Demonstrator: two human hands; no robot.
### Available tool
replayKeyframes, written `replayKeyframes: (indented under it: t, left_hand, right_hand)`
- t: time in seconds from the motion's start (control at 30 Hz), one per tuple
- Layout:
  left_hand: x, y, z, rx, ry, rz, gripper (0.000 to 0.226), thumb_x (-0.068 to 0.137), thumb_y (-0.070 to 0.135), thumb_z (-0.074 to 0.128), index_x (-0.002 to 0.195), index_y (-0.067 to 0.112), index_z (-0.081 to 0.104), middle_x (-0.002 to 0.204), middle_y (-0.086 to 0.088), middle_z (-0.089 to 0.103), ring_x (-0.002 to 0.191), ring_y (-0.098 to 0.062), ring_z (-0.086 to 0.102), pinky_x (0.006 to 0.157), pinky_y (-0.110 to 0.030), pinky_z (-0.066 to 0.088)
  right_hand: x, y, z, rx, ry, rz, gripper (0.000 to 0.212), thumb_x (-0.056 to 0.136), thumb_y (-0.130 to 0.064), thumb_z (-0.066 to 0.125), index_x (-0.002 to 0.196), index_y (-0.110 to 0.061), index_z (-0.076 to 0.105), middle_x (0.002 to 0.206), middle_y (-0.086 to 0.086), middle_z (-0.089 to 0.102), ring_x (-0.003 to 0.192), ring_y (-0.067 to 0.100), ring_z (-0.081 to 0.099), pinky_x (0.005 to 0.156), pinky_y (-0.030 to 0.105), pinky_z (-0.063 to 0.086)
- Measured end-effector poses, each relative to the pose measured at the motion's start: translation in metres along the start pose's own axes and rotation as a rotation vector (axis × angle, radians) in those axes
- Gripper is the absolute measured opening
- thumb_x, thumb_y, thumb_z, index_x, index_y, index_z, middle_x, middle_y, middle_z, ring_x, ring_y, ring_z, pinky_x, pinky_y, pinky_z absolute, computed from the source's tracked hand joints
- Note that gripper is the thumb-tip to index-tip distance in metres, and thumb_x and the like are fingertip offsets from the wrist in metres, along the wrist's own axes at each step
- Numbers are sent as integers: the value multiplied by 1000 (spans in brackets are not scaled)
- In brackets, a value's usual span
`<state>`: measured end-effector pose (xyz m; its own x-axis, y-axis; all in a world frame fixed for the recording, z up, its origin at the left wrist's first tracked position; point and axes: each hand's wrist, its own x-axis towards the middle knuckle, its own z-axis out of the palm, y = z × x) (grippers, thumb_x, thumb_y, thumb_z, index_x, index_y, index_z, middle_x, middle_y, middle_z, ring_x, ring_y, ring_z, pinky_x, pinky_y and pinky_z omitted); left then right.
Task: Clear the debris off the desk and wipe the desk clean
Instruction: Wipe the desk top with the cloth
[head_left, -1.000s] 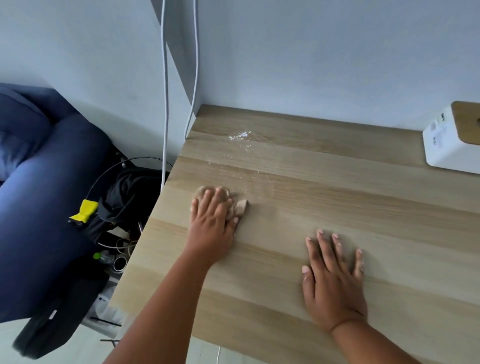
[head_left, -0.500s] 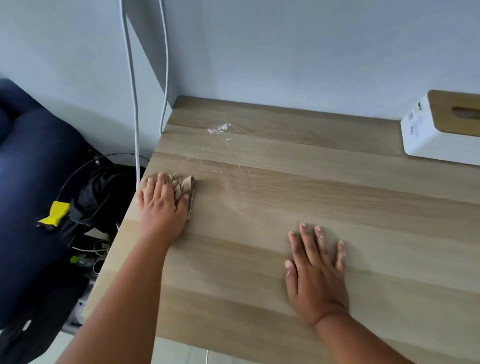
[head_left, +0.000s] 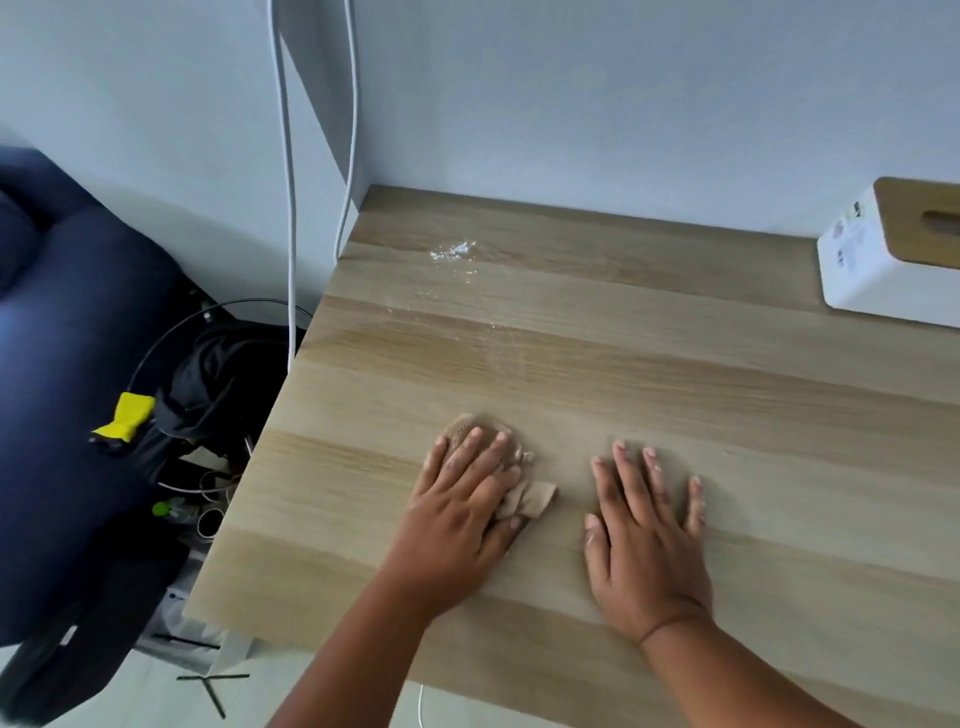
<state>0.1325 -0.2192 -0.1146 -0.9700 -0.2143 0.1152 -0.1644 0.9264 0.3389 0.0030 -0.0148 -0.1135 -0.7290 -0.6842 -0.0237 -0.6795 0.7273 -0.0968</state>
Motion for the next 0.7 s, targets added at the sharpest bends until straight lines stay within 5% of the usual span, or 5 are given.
replayKeyframes:
  t: [0.13,0.33,0.53,0.7]
  left_hand:
    - [-13,-37,-22,48,-29,-129,53,101,51,48,147,26,54,166,2,30,157,-19,16,123,-56,21]
    - [81,-49,-21,75,-40,-472,63,97,58,29,148,26,46,170,0,20,158,-23,6,126,-53,2]
    - [129,20,13,54,-95,-277,62,99,57,27,152,30,43,170,2,20,159,-24,3,125,-55,-2]
    - [77,21,11,2,-1,-161,53,102,49,39,144,23,57,164,1,35,156,-24,20,124,-55,18]
  right_hand:
    - [0,0,2,-1,4,1,65,94,-42,38,156,-21,42,170,2,23,157,30,20,121,69,14]
    - [0,0,3,6,-2,6,66,95,-41,39,157,-22,39,171,1,20,158,28,16,121,68,14]
    - [-1,0,0,17,-10,11,64,97,-42,34,157,-23,40,170,0,22,158,27,15,122,68,13]
    - [0,0,-2,7,-23,13,63,96,-43,36,155,-22,44,170,1,24,158,28,16,121,68,14]
